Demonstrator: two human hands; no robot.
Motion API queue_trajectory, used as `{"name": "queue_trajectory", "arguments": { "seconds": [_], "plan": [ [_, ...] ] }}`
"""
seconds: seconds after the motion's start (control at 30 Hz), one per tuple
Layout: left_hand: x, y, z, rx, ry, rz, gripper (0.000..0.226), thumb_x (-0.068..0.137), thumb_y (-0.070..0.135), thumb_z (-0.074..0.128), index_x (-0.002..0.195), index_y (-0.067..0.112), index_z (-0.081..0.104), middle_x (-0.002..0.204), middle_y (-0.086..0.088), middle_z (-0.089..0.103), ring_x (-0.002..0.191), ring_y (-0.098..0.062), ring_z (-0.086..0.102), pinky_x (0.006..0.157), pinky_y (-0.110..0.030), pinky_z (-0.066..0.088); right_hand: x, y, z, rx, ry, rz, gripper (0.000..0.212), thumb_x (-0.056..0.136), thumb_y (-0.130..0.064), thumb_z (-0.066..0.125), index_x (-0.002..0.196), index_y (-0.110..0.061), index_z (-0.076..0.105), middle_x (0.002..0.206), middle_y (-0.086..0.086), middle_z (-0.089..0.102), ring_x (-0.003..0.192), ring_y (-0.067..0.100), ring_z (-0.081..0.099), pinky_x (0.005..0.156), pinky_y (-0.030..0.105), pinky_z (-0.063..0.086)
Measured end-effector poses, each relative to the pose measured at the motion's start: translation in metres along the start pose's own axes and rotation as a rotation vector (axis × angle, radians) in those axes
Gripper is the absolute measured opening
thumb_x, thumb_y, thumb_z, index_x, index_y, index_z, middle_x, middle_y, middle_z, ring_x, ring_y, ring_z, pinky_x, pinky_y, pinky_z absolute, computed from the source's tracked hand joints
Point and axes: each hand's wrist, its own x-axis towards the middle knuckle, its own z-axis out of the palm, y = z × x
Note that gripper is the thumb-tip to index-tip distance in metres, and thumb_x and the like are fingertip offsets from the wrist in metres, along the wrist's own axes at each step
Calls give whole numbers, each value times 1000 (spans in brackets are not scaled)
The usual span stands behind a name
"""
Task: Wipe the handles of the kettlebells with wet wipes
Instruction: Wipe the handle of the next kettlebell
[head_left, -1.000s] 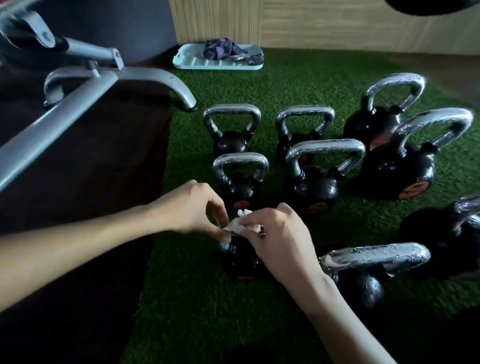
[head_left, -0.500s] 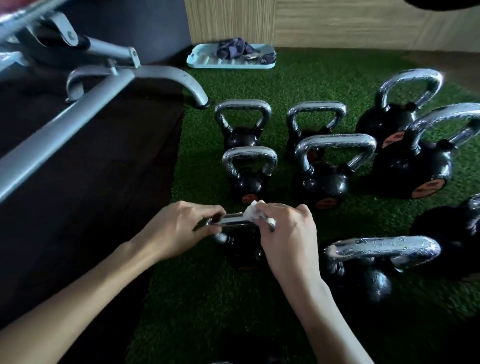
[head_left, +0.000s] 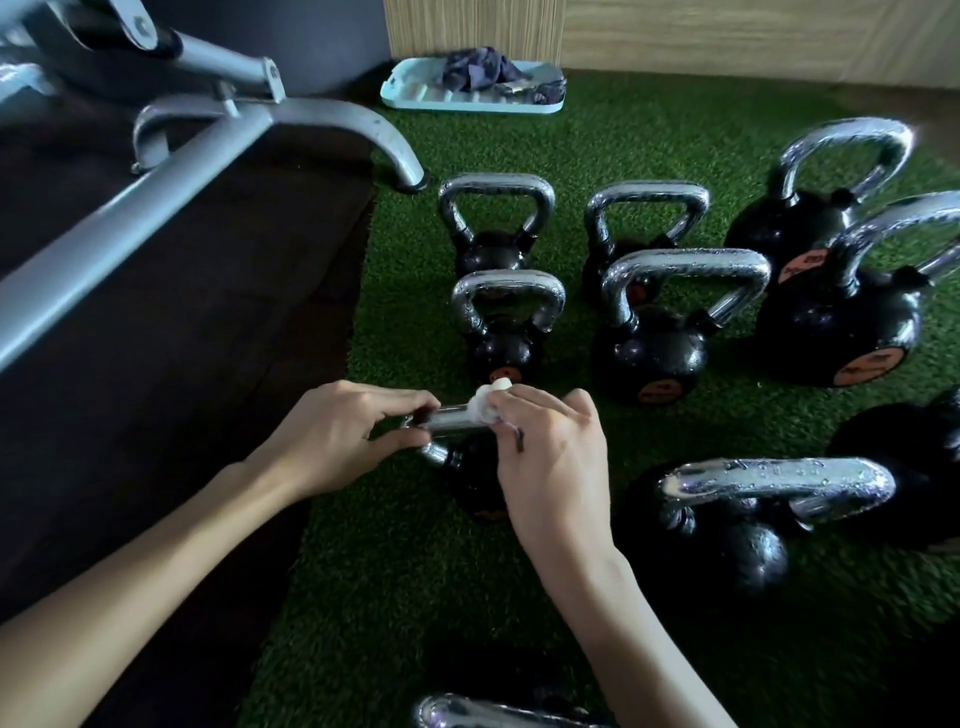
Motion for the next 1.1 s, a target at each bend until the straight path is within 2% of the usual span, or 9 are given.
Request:
{"name": "queue_trajectory", "arguments": {
  "seconds": [0.17,0.47,0.53,0.63,0.7,0.8,0.93,1.03,1.1],
  "plan": [
    [-10,-11,-8,36,2,-16,36,90,68,57,124,55,61,119,44,61,86,5,69,69,-26,56,-6,14,4,79,74,122,24,87,-5,76,99,-26,79,100,-14,77,71,18,60,71,19,38],
    [-28,-45,-1,-24,39,-34,43,87,42,73,128,28,71,124,19,69,114,13,61,92,-7,47,-8,11,20,179,54,59,24,84,-9,81,104,-22,81,106,-13,77,78,11,58,73,27,51],
    [-29,-46,2,-47,71,-22,43,87,36,76,127,23,72,124,14,71,113,12,62,93,-10,50,-14,28,19,187,-4,124,26,82,-12,83,107,-21,80,103,-11,78,80,8,64,75,31,55],
    [-28,-44,6,-66,110,-5,42,83,24,80,124,16,74,122,8,72,95,28,57,79,4,41,-22,38,18,270,-97,265,27,83,-17,83,110,-21,79,102,-11,77,83,-4,66,84,31,58],
    [-24,-42,6,-83,116,-1,42,84,27,79,125,18,73,123,8,72,96,27,57,82,0,46,-19,35,13,255,-63,269,27,83,-16,83,109,-21,80,99,-12,77,78,-14,61,82,16,54],
    [-14,-31,5,-81,92,2,42,89,43,73,128,28,71,126,18,69,109,7,66,88,-25,58,-4,27,-7,306,35,287,27,83,-18,83,110,-21,79,96,-21,71,79,-25,57,72,-2,42],
    [12,12,7,38,76,62,36,88,50,71,124,44,69,123,30,66,74,4,67,63,-23,55,18,22,-34,349,46,288,25,81,-23,85,104,-32,79,90,-27,71,73,-15,59,65,4,44],
    [31,38,9,130,8,43,37,87,60,66,123,51,67,119,30,69,83,3,67,70,-24,54,25,25,-44,342,-16,293,24,80,-20,85,99,-33,80,80,-27,68,65,-12,56,59,5,41],
    [38,48,4,-1,-25,-73,34,85,61,68,118,51,70,96,34,72,65,3,61,60,-19,48,26,28,-47,401,5,313,23,79,-20,86,96,-34,80,72,-22,67,54,-1,51,54,9,37]
  ]
}}
